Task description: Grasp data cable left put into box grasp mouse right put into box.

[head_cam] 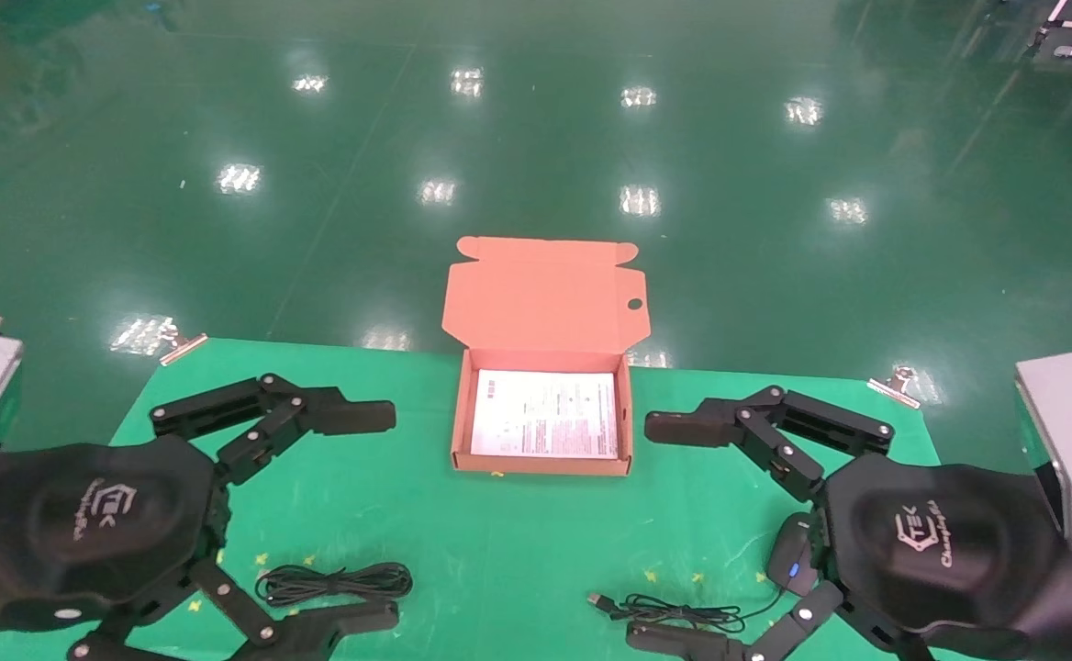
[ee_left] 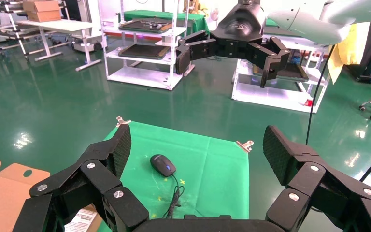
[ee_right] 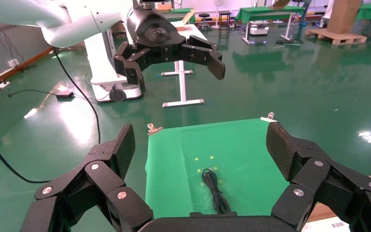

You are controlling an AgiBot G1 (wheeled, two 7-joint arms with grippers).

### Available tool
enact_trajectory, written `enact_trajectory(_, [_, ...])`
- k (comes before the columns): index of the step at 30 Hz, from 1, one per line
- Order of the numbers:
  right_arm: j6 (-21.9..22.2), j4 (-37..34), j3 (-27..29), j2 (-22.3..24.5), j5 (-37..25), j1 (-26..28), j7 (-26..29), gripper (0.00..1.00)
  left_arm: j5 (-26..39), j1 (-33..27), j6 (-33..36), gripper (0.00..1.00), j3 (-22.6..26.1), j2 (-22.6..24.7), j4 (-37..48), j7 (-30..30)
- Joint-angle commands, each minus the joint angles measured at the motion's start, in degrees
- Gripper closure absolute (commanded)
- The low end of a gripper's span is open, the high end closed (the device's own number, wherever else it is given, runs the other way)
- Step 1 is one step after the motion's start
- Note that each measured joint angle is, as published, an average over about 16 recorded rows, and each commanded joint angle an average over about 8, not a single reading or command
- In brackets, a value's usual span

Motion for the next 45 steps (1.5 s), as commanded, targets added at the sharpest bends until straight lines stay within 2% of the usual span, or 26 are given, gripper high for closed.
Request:
enact_trajectory(1, [0.0,0.0,0.0,0.0,0.0,0.0,0.0,0.00,0.0,0.0,0.0,0.00,0.0,0.0,0.0,0.0])
enact_trajectory(18, [0.0,0.0,0.0,0.0,0.0,0.0,0.0,0.00,0.2,-0.2,-0.1,0.00,0.1,0.2,0.1,0.0])
enact_trajectory(23, [-0.2,0.5,-0.3,0.5,-1.4,0.6,-0.2,0.00,1.2,-2.2,0.9,0.00,0.7,0.6,-0.1,0.0])
enact_trajectory(27, [-1.4,2.0,-2.1,1.4,-6.5,3.5,-0.6,0.00,5.4,-6.1,2.5,0.00,3.2,1.9,0.7,-0.6])
enact_trajectory(32, [-3.8,3.4,-7.6,0.9,-16.1,10.3,-1.7,0.00,12.5,-11.9,4.4,0.00,8.2,4.0,2.2,-1.3])
enact_trajectory(39, [-4.9,4.0,-19.1,-1.3,-28.0,21.0,-6.4,0.00,21.7,-19.2,5.3,0.00,17.1,5.8,3.3,-0.8])
enact_trajectory(45, [-4.6,4.1,-30.4,-4.3,-37.8,29.0,-10.6,0.00,29.4,-25.4,5.4,0.00,26.7,7.7,4.2,2.0])
